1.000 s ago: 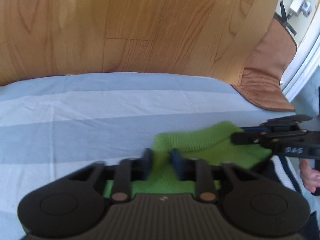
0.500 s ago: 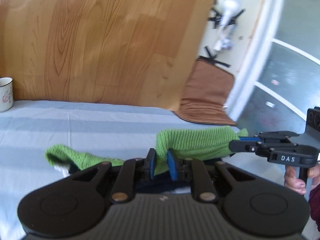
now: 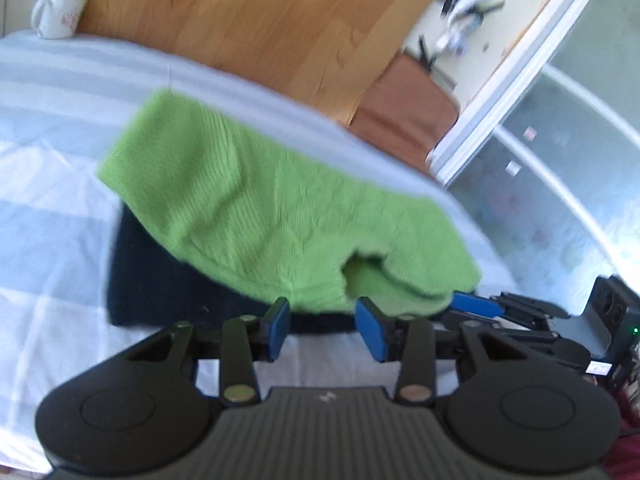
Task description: Fold small clothes
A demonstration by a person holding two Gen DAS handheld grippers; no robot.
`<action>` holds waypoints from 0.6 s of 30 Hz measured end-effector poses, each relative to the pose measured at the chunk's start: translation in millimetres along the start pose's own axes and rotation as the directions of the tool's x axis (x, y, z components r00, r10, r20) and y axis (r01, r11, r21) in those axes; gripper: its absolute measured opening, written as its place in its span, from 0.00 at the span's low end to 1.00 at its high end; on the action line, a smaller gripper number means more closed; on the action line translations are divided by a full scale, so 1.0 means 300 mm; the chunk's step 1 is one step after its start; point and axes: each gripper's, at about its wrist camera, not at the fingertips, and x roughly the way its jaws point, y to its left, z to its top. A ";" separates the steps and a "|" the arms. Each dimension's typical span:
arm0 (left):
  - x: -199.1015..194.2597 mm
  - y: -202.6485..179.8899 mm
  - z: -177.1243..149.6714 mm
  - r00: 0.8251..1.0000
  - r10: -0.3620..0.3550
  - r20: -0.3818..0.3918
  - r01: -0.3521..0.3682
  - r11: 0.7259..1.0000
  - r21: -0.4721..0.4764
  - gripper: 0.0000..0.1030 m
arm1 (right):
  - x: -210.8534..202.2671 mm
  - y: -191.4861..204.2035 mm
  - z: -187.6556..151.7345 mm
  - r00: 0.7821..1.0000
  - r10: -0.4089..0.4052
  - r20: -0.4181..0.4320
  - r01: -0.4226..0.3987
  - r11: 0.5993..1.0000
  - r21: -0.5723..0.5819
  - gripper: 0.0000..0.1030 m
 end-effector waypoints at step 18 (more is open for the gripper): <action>0.033 0.248 0.179 0.984 0.163 0.071 -0.140 0.957 -0.255 0.16 | 0.073 -0.222 0.027 0.936 -0.352 -0.008 0.341 0.902 0.265 0.10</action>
